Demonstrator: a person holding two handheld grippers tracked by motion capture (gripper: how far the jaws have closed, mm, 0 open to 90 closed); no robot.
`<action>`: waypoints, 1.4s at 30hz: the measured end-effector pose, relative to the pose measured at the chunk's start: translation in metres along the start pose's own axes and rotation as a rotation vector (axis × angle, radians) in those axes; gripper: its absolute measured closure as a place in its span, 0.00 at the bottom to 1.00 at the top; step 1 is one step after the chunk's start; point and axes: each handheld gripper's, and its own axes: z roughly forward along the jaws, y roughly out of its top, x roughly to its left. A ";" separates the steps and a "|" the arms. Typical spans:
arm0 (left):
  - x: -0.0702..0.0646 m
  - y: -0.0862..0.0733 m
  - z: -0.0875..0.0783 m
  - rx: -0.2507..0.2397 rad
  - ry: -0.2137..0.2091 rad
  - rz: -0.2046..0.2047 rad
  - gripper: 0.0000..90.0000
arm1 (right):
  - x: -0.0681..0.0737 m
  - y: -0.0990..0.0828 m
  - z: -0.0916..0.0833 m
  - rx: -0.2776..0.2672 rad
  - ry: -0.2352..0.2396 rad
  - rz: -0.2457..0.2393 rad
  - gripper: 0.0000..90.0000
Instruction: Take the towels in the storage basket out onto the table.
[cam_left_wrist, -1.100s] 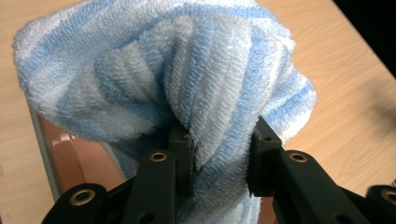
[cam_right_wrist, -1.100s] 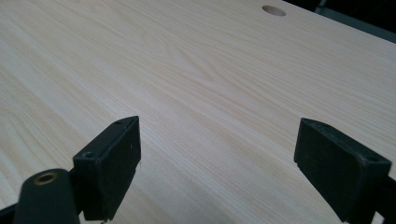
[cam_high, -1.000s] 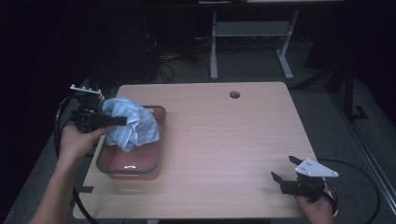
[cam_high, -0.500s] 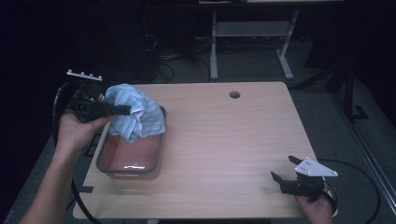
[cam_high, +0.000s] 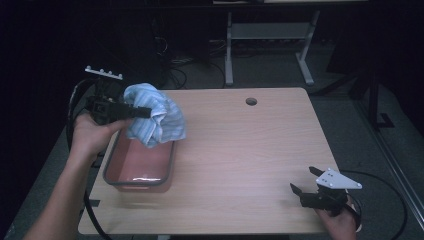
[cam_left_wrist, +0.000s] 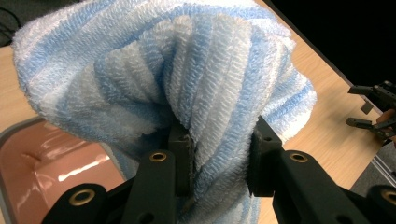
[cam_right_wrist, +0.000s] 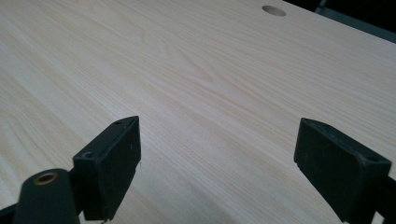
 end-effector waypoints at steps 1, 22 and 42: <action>-0.002 0.002 0.000 0.002 -0.001 0.006 0.75 | 0.000 0.000 0.000 0.000 0.001 0.001 0.16; -0.049 0.030 0.054 0.059 -0.074 0.087 0.75 | -0.001 -0.001 -0.005 -0.006 -0.010 0.008 0.16; -0.083 0.042 0.118 0.127 -0.148 0.132 0.75 | -0.003 -0.002 -0.009 -0.012 -0.020 0.013 0.16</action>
